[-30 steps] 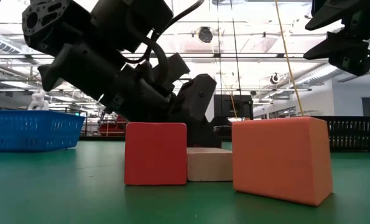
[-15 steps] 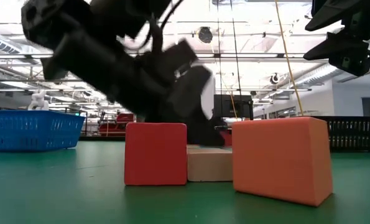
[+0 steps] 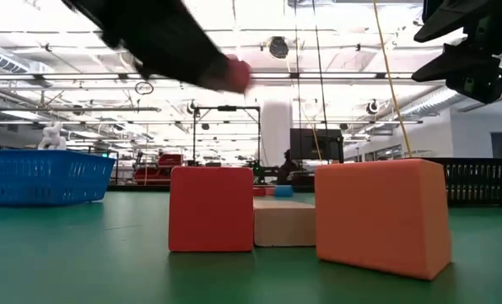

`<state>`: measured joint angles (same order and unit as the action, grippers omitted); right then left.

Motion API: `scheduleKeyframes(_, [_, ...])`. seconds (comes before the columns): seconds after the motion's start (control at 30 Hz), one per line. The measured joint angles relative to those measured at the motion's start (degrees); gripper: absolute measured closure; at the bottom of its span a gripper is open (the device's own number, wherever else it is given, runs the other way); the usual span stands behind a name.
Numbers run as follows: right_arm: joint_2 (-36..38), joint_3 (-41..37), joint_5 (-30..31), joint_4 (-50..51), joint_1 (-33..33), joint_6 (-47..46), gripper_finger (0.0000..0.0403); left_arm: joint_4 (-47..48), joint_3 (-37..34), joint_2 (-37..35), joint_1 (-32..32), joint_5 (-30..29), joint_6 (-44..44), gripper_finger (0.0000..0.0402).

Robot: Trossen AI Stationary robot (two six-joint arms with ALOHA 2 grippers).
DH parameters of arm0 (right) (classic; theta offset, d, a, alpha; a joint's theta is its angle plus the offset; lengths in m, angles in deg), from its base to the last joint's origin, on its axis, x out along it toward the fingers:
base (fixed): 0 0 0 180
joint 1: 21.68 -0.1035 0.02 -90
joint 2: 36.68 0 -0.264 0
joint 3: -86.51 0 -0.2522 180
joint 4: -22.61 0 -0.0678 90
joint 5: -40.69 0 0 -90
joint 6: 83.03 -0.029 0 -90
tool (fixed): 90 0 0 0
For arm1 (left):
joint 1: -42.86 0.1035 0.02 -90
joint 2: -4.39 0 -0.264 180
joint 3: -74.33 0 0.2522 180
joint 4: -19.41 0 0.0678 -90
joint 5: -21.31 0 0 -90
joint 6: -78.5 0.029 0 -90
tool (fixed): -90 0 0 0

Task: Sort & place blocks by color
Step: Put the middle red block into the green bin

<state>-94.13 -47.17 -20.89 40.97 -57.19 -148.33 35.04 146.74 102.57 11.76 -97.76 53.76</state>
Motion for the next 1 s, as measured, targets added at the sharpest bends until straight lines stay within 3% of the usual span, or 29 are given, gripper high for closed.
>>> scheduleKeyframes(0.17, [0.0, 0.0, 0.0, 0.0, 0.0, 0.0, 0.0215, 16.2, 0.0, -8.4, -5.6, 2.7, -10.4, 0.0269])
scheduleKeyframes(0.4, [0.0, 0.0, 0.0, 0.0, 0.0, 0.0, 0.0216, 27.5, 0.0, -15.6, -13.3, 11.5, -22.1, 0.0269])
scheduleKeyframes(0.73, [0.0, 0.0, 0.0, -0.1, 0.0, 0.0, 0.0216, 35.1, 0.0, -13.4, -19.9, 17.9, -35.8, 0.0260])
scheduleKeyframes(1.0, [0.0, 0.0, 0.0, 0.0, 0.0, 0.0, 0.0216, 34.8, 0.0, -8.5, -20.4, 23.7, -38.0, 0.0256])
